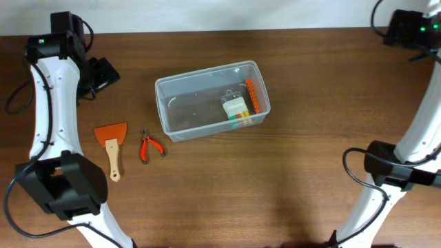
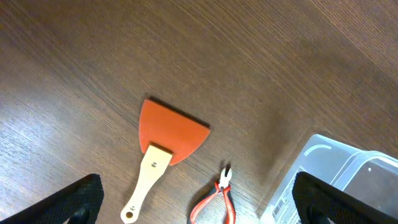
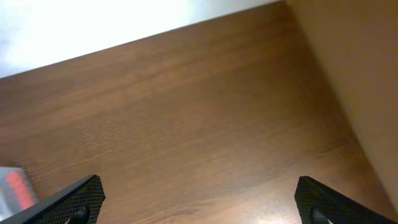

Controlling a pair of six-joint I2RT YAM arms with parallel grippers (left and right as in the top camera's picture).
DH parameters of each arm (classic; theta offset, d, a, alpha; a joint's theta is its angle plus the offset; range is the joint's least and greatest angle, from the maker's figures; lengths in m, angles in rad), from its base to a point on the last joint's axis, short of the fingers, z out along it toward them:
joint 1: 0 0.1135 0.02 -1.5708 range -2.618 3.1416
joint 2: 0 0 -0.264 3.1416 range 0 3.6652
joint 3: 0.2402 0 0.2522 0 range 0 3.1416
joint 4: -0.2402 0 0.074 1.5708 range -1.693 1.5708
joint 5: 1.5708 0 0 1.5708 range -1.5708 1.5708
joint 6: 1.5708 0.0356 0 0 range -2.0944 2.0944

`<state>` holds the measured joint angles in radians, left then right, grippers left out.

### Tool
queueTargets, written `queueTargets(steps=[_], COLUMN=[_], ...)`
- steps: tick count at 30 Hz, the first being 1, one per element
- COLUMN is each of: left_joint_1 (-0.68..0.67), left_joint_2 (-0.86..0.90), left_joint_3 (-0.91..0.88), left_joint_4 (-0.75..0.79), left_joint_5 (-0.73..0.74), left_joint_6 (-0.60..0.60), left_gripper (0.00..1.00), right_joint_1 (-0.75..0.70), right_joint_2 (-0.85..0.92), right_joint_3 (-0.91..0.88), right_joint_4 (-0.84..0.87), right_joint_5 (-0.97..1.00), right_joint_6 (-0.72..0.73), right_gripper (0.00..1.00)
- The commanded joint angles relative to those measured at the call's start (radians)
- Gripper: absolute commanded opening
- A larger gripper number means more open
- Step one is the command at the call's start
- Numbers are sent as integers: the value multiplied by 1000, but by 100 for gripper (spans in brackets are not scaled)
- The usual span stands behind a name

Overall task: Pack container
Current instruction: 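Open the right gripper and withdraw it up and right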

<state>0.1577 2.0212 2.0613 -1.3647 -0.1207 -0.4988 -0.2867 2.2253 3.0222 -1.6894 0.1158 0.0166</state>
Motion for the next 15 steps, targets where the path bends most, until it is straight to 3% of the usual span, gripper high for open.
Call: queueTargets(steps=[1, 15], left_joint_1=[2, 2], left_joint_2=[-15, -15], left_joint_3=[11, 11], left_joint_4=[2, 2], left_joint_5=[-7, -7], left_joint_6=[-12, -12], left_gripper=[99, 99], right_joint_1=[-36, -42], right_joint_2=[-14, -14], right_joint_3=[13, 13], right_joint_4=[-2, -2], right_joint_5=[9, 9], right_joint_6=[3, 3], right_gripper=[99, 99])
